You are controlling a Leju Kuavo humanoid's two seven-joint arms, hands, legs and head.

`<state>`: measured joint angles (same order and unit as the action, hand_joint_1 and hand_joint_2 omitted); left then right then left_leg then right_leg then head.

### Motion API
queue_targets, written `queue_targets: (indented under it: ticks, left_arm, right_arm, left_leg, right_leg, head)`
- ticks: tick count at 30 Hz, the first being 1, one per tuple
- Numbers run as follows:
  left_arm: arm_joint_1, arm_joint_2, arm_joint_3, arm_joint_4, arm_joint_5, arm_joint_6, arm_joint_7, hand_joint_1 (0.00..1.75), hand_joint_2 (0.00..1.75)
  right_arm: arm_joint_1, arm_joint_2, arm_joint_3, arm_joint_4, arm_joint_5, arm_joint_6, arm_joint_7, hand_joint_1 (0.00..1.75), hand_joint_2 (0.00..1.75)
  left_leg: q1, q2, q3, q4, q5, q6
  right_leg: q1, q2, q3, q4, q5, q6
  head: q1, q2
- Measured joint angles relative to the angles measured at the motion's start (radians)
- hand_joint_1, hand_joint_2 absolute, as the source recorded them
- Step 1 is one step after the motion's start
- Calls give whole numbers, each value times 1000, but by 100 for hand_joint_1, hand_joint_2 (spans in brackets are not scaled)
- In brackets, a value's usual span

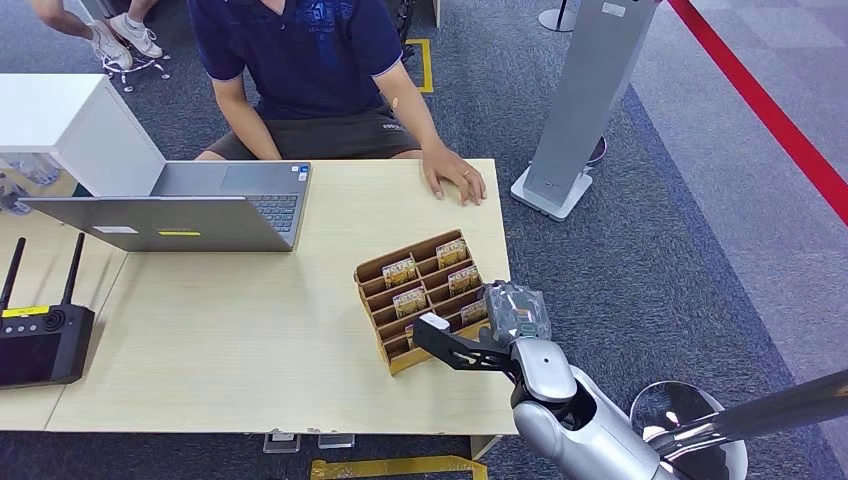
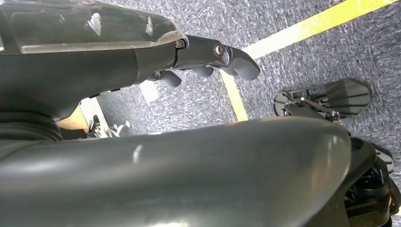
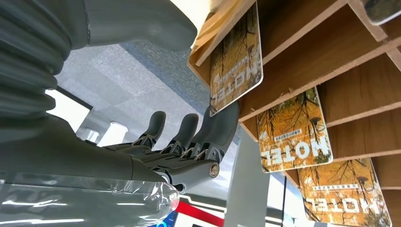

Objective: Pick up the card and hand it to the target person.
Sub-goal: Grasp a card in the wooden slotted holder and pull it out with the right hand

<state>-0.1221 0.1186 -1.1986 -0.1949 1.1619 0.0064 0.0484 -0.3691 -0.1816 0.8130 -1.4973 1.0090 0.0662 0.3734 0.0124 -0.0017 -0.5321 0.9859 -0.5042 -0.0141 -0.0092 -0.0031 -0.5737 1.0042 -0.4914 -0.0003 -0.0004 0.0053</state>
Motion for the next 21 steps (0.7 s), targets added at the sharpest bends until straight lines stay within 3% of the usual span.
queue_targets:
  ticks: [21]
  left_arm:
    - [-10, -1, -7, 0, -16, -3, 8, 0, 0]
  right_arm:
    - [16, -10, -27, -2, 9, 4, 7, 93, 175]
  left_leg:
    - [0, 0, 0, 0, 0, 0]
  right_leg:
    - [0, 0, 0, 0, 0, 0]
  head:
    - [0, 0]
